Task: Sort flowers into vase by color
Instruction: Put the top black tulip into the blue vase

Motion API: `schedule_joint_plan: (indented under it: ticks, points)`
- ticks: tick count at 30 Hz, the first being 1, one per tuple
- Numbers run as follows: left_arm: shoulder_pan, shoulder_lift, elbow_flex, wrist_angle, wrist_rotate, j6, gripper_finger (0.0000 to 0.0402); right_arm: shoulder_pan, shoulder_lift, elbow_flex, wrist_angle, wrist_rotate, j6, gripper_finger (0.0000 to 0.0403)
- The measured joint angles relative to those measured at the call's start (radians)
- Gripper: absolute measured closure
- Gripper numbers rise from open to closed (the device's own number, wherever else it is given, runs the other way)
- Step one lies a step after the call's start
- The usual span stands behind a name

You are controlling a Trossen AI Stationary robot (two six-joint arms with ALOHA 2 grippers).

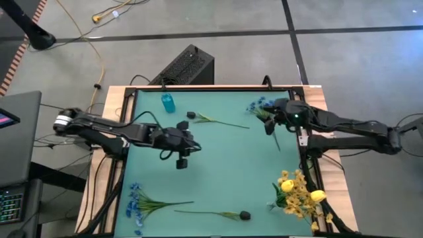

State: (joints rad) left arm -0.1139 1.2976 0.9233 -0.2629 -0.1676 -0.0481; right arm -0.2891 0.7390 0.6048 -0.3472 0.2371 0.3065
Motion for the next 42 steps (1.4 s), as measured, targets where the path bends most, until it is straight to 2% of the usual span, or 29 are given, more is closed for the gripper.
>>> schedule_joint_plan:
  ticks: [6, 12, 18, 22, 28, 35, 42]
  points:
    - [0.0, -0.104, -0.192, 0.168, -0.033, -0.006, 0.0326, -0.011, 0.108, 0.0, 0.063, -0.005, 0.0, 0.0131]
    - [0.0, -0.124, -0.321, 0.298, -0.041, 0.016, 0.0326, 0.008, 0.225, 0.0, 0.152, -0.012, -0.001, 0.0131]
    - [0.0, -0.124, -0.361, 0.315, -0.039, 0.039, 0.0326, -0.006, 0.344, 0.0, 0.276, -0.067, -0.015, 0.0131]
    - [0.0, -0.124, -0.405, 0.414, -0.039, 0.039, 0.0326, -0.037, 0.429, 0.0, 0.368, -0.142, -0.027, 0.0131]
    - [0.0, -0.126, -0.47, 0.575, -0.029, 0.013, 0.0327, -0.06, 0.511, 0.0, 0.427, -0.161, -0.022, 0.0131]
    - [0.0, -0.193, -0.475, 0.514, 0.032, -0.001, 0.0327, -0.052, 0.638, 0.0, 0.555, -0.164, -0.01, 0.0131]
    - [-0.001, -0.256, -0.475, 0.493, 0.031, 0.065, 0.0327, -0.073, 0.818, 0.0, 0.688, -0.164, -0.016, 0.0131]
